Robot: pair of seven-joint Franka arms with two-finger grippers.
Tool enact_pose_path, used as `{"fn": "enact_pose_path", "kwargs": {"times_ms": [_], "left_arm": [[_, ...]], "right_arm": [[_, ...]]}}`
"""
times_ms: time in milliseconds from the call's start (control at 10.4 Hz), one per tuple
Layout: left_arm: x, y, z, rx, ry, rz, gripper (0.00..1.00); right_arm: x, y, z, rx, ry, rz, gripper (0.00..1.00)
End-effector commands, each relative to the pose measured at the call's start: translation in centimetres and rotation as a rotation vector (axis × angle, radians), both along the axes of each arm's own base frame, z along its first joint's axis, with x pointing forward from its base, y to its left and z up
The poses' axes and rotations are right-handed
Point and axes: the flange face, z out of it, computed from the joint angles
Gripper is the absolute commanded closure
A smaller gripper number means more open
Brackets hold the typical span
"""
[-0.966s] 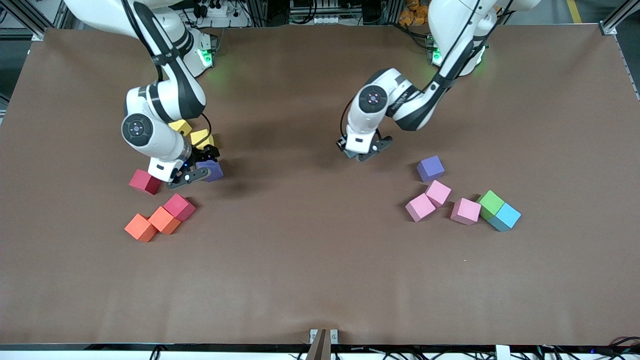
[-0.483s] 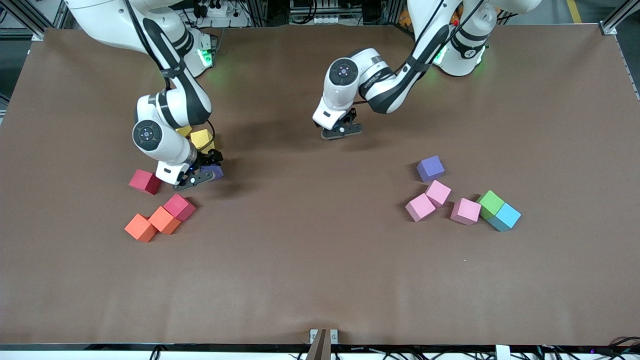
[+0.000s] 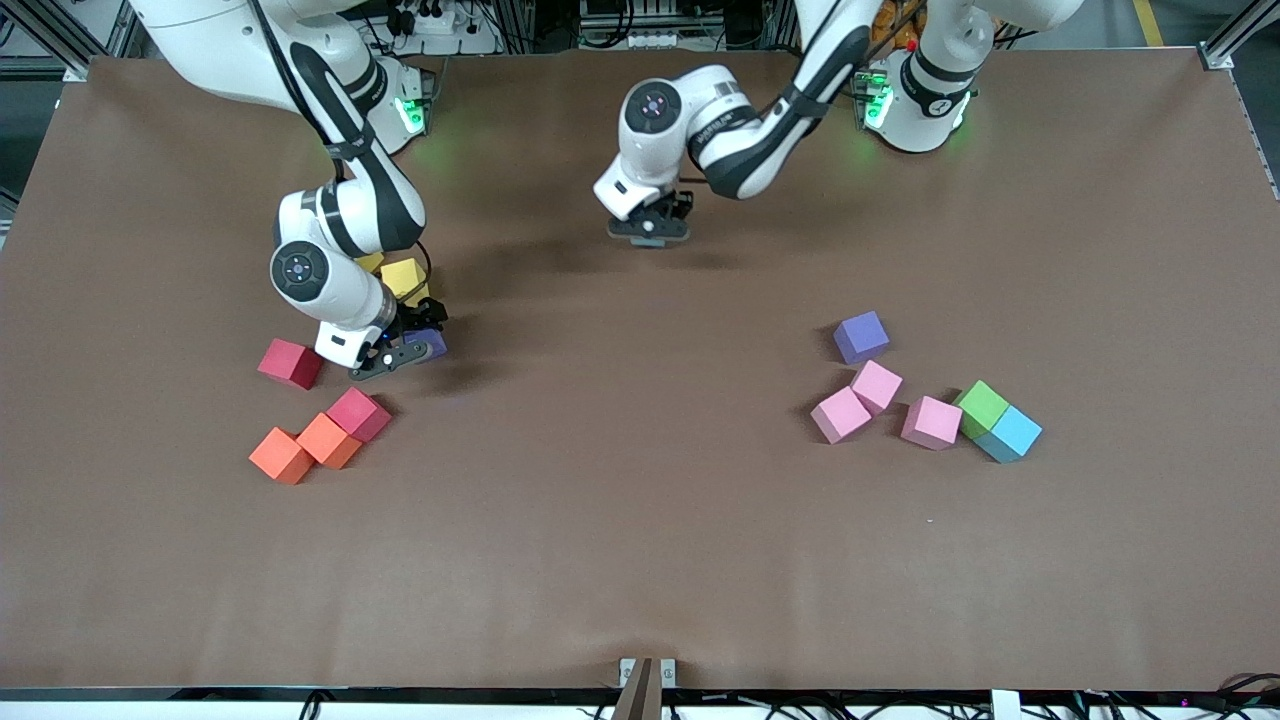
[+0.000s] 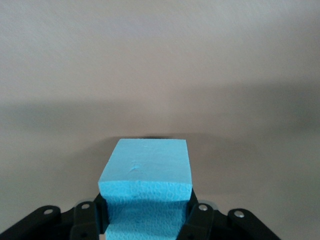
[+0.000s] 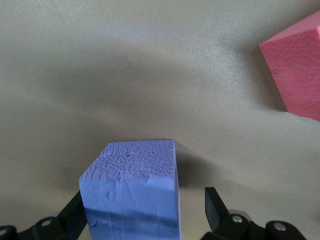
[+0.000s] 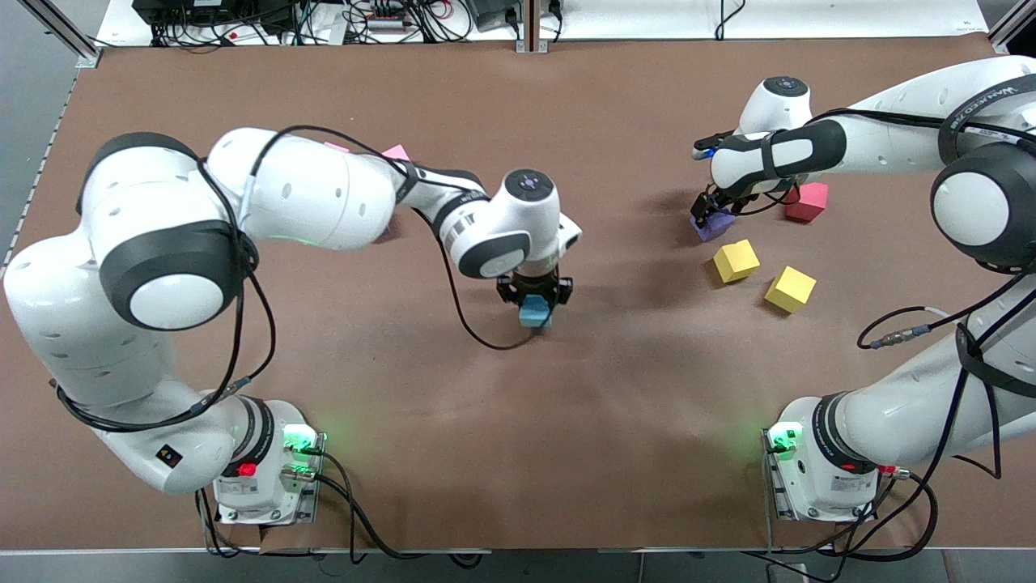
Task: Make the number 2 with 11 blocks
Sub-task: 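Set the cyan cube down with the left gripper while the right gripper lifts purple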
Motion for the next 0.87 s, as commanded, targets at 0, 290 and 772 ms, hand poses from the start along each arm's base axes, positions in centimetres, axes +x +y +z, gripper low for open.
{"fn": "enact_pose_path", "kwargs": {"times_ms": [0,290,772], "left_arm": [[-2.2,-1.6,-1.0,0.012,0.042,0.001,0.64],[-3.1,-1.8,-2.1,0.028,0.055,-0.002,0.63],[-1.6,-1.9,-2.2,0.026,0.048,0.022,0.32]], "right_arm": [[-0.3,-0.1,0.0,0.008,0.000,0.001,0.11],[-0.4,-0.1,0.0,0.006,0.003,-0.005,0.35],[-0.2,0.4,1.1,0.010,0.010,0.000,0.64]]}}
